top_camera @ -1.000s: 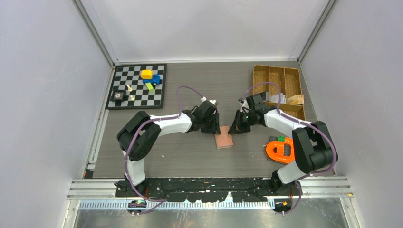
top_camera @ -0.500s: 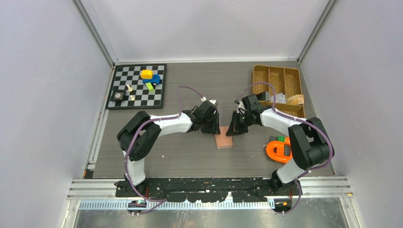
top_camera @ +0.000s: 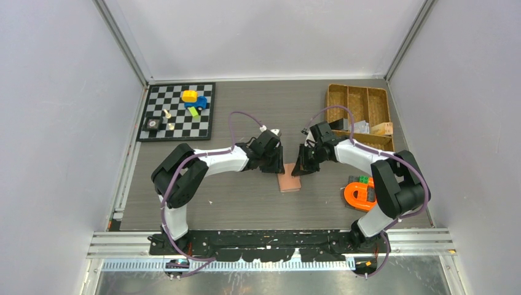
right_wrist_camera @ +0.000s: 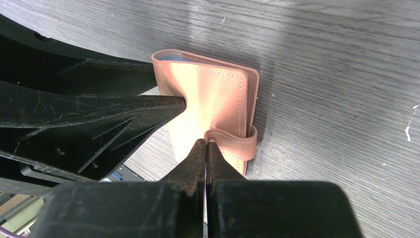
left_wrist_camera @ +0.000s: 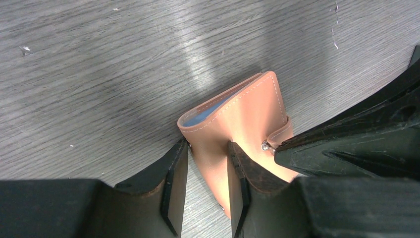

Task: Put the credit cards into the card holder
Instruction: Close the card holder at the center of the board.

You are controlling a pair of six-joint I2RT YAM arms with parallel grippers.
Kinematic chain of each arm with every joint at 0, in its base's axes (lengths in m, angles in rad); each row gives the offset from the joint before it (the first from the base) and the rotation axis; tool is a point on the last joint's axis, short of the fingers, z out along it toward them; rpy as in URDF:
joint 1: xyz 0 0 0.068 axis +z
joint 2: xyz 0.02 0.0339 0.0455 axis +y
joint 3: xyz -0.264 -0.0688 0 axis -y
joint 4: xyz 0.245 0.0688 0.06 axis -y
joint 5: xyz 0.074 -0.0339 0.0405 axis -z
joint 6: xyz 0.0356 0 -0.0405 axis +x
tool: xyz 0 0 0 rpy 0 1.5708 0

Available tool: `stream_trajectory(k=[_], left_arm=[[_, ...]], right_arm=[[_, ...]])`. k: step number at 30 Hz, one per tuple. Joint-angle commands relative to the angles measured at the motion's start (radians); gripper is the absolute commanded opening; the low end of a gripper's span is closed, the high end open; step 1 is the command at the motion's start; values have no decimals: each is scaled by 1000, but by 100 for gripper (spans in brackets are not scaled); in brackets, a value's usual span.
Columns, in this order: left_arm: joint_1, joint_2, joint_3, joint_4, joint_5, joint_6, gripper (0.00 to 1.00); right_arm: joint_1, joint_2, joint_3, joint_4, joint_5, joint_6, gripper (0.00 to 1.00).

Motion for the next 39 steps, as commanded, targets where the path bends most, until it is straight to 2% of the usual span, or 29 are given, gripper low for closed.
stream_trajectory(k=[1, 25, 39], left_arm=[[-17, 53, -20, -78, -21, 27, 31], [-17, 50, -25, -75, -19, 27, 30], [-17, 52, -25, -75, -16, 25, 29]], right_arm=[[8, 12, 24, -13, 84, -13, 1], [68, 57, 40, 8, 171, 8, 0], [121, 81, 28, 9, 172, 14, 1]])
